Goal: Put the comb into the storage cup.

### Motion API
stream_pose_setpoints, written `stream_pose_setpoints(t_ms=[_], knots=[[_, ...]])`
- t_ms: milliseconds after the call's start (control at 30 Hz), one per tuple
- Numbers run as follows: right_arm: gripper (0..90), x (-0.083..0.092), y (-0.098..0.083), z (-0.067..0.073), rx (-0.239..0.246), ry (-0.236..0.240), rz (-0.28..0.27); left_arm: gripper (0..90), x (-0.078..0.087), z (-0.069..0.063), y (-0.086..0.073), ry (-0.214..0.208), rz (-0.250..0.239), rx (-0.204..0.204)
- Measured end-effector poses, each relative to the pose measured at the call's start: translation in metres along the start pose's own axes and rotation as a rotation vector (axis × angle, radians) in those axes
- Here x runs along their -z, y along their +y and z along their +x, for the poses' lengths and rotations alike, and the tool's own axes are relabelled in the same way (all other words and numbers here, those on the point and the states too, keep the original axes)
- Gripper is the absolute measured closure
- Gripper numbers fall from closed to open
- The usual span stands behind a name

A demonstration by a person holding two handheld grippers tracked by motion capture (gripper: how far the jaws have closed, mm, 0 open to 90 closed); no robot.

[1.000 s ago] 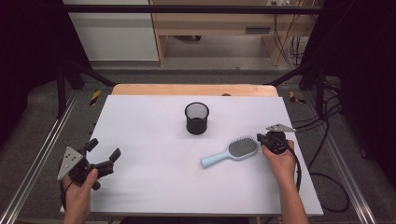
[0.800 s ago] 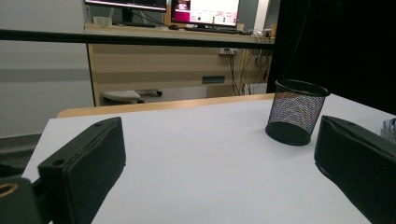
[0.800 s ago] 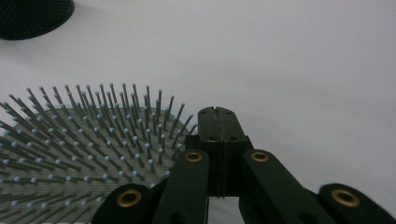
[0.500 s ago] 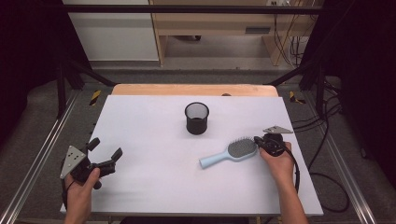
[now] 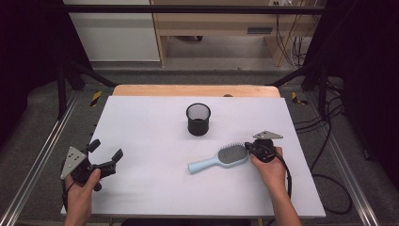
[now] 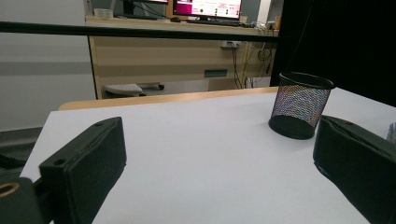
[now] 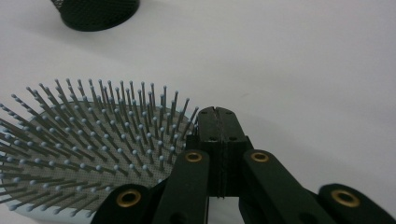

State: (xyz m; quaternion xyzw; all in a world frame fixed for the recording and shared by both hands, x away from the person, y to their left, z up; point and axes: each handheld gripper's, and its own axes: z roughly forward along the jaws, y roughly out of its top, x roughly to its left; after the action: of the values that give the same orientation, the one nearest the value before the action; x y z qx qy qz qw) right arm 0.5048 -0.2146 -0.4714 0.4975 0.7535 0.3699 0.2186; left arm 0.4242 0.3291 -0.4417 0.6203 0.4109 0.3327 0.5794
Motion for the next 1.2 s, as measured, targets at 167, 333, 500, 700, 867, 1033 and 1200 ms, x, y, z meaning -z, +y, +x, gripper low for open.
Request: stream_pose_setpoints(t_ms=[167, 333, 500, 700, 867, 1033, 1200], knots=[[90.0, -0.004, 0.002, 0.016, 0.02, 0.026, 0.002, 2.7, 0.0, -0.001, 0.0, 0.002, 0.006, -0.005], [90.0, -0.007, 0.004, 0.026, 0.031, 0.039, 0.002, 2.9, -0.001, -0.001, -0.001, 0.005, 0.011, -0.004], [90.0, -0.011, 0.006, 0.039, 0.05, 0.063, 0.004, 2.9, -0.001, -0.002, -0.001, 0.005, 0.025, -0.013], [90.0, -0.014, 0.008, 0.052, 0.072, 0.083, 0.004, 2.9, -0.002, -0.004, -0.001, 0.0, 0.037, -0.024], [90.0, -0.015, 0.01, 0.066, 0.097, 0.094, 0.01, 2.9, -0.003, -0.006, -0.002, -0.002, 0.046, -0.031], [90.0, -0.017, 0.011, 0.081, 0.126, 0.103, 0.014, 2.9, -0.003, -0.006, -0.002, -0.002, 0.053, -0.034], [90.0, -0.02, 0.012, 0.097, 0.153, 0.124, 0.01, 2.9, -0.003, -0.007, -0.002, -0.004, 0.055, -0.034]])
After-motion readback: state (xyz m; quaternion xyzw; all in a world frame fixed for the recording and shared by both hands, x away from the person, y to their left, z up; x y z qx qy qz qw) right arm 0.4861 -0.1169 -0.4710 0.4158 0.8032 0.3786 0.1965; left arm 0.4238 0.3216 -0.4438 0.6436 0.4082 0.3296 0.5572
